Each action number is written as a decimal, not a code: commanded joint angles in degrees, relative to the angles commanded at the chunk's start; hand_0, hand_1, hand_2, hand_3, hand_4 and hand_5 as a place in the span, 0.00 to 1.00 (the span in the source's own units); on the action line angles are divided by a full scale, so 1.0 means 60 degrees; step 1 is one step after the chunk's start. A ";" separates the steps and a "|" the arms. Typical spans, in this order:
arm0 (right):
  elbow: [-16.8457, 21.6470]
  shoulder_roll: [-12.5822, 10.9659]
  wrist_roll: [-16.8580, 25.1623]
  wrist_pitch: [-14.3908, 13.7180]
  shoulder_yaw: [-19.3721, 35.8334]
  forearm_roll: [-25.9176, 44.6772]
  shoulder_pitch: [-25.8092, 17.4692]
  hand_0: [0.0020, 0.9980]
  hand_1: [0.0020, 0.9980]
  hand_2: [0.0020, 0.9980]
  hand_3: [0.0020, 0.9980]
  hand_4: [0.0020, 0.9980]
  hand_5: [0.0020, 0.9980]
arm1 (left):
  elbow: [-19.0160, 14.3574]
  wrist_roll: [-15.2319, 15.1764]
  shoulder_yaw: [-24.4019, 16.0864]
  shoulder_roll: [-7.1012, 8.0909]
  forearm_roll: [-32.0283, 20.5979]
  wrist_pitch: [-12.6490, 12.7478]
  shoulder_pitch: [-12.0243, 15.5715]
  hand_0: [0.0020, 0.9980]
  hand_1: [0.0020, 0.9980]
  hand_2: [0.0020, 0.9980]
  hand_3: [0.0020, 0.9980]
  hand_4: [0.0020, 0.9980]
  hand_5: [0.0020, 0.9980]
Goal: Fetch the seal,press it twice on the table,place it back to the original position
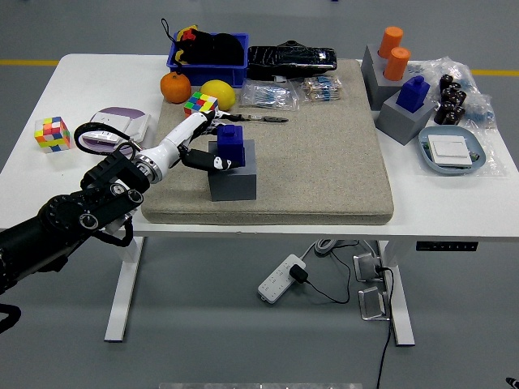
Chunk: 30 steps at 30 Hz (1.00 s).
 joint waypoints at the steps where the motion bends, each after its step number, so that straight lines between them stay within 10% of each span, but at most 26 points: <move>1: -0.0001 -0.0001 0.0000 -0.0003 -0.0001 0.0000 0.0002 0.82 0.72 0.69 0.69 0.73 0.51 | 0.0009 0.0001 0.0001 -0.0004 -0.0042 -0.0002 -0.0002 0.76 0.71 0.67 0.77 0.90 0.00; 30: -0.0015 0.0043 0.0028 -0.0024 0.0038 0.0002 -0.0056 0.82 0.72 0.69 0.69 0.73 0.51 | 0.0170 -0.0176 -0.0037 -0.0167 -0.0427 0.0239 0.0100 0.64 0.52 0.48 0.57 0.70 0.00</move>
